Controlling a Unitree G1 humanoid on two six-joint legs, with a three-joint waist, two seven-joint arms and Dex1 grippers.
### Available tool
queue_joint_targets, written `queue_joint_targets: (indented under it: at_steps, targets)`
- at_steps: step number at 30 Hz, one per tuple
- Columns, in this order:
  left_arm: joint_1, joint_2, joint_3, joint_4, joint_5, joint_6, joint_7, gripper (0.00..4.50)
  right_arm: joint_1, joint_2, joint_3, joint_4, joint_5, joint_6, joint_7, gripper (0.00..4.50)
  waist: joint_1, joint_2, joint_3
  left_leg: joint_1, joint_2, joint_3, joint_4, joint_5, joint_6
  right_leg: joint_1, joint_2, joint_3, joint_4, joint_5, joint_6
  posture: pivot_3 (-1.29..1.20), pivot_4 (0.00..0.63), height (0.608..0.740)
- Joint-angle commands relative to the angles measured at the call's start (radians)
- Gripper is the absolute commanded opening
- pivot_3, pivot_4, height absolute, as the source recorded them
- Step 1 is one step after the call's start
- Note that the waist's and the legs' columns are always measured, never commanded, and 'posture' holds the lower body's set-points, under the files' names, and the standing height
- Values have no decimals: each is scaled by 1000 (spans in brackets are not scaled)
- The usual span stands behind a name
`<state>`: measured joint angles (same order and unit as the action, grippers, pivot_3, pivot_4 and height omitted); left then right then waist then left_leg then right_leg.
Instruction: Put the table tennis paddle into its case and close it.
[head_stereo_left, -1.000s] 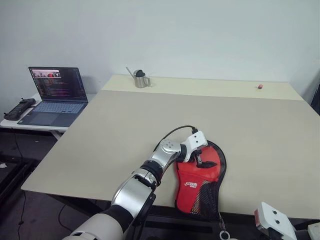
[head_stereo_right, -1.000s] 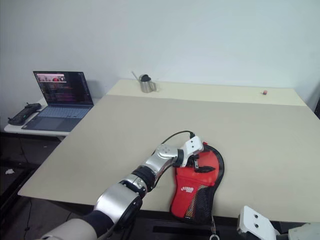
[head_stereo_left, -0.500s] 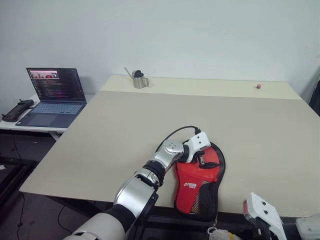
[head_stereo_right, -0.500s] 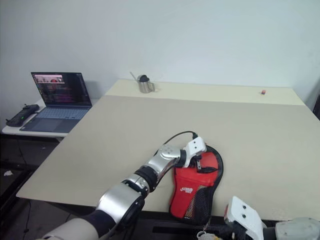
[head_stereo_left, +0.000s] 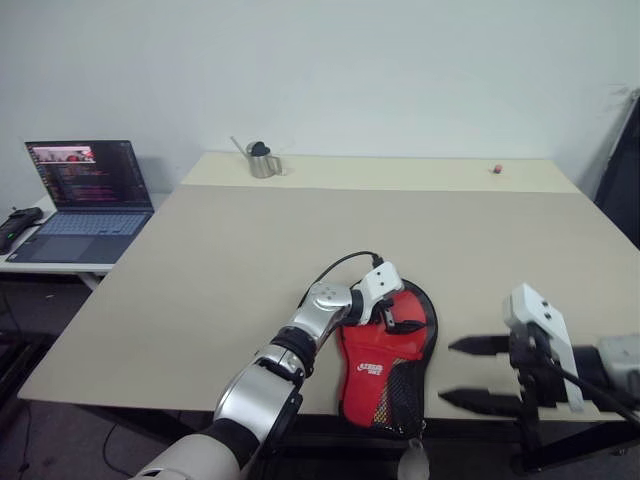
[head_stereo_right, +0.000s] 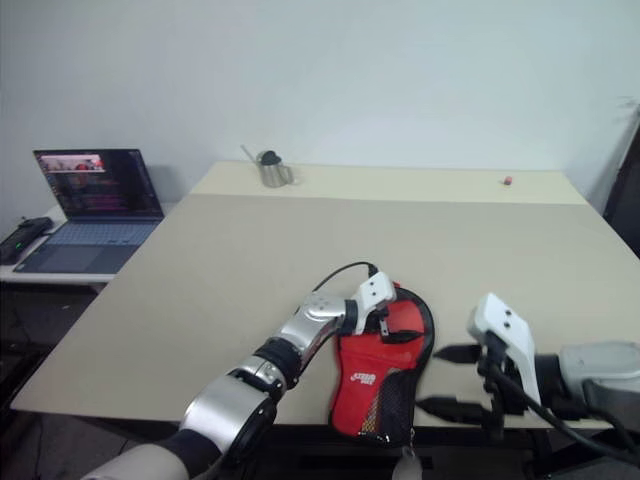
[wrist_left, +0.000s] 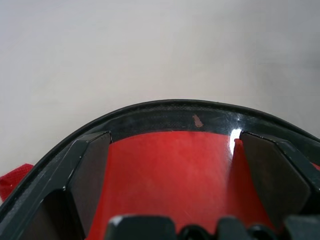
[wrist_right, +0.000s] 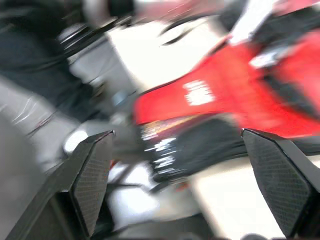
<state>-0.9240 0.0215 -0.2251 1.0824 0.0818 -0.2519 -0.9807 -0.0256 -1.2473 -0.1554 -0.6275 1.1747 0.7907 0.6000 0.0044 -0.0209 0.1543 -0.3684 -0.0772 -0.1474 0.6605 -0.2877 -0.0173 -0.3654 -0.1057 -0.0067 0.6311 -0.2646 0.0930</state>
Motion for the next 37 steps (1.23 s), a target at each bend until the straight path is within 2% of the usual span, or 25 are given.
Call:
queue_joint_targets:
  at_steps: [1, 5, 7, 12, 15, 18, 23, 28, 34, 37]
  targets:
    - [78, 72, 17, -69, -21, 35, -63, 4500, -101, 121, 107, 151, -243, -129, 36, 4453, -9, 0, 0, 0, 0, 0, 0, 0, 0, 0, 0, 0, 1, 0, 0, 0, 150, 740]
    - [164, 157, 47, -315, -93, 130, -134, 4500, -199, 320, 157, 314, -417, -276, 53, 4453, -29, 0, 1, 1, 0, 3, -1, 0, -1, -4, 1, 5, 7, -1, -2, 0, 150, 740]
    - [221, 215, 63, -469, -134, 205, -161, 4500, -237, 387, 161, 390, -457, -304, 83, 4453, -33, 2, 3, 1, 0, 6, 0, 1, -3, -9, 1, 9, 13, -3, -3, 0, 150, 740]
    - [364, 367, 113, -804, -220, 400, -172, 4500, -307, 477, 179, 571, -572, -384, 178, 4453, -35, 3, 7, 1, 1, 11, 0, 0, -3, -14, 2, 17, 15, -3, -4, 0, 150, 740]
    - [488, 456, 183, -1014, -294, 533, -146, 4500, -369, 511, 200, 686, -628, -426, 262, 4453, -35, 5, 8, 1, 1, 12, 0, 0, -3, -15, 2, 18, 15, -3, -4, 0, 150, 740]
    - [594, 489, 247, -1162, -340, 625, -67, 4500, -453, 526, 208, 834, -686, -477, 345, 4453, -36, 7, 9, 1, 1, 14, -1, -1, -4, -17, 3, 21, 16, -3, -4, 0, 150, 740]
    - [650, 486, 289, -1268, -356, 671, 52, 4500, -541, 533, 198, 1016, -765, -545, 420, 4453, -26, 7, 10, 0, 1, 14, 0, -1, -3, -18, 3, 20, 16, -3, -4, 0, 150, 740]
    - [601, 460, 236, -1288, -325, 689, 143, 4500, -620, 513, 170, 1185, -825, -614, 465, 4453, -25, 7, 10, 0, 1, 15, 0, -1, -5, -18, 2, 21, 15, -3, -4, 0, 150, 740]
    - [580, 482, 198, -1219, -307, 640, 135, 4500, -581, 504, 146, 1116, -840, -592, 471, 4453, -34, 7, 10, -6, 1, 16, 0, 0, -7, -24, 3, 22, 15, -2, -4, 0, 150, 740]
    - [549, 464, 178, -1174, -304, 619, 142, 4500, -567, 486, 136, 1091, -849, -572, 472, 4453, -34, 7, 10, -7, 1, 16, 0, 0, -8, -24, 3, 22, 15, -2, -4, 0, 150, 740]
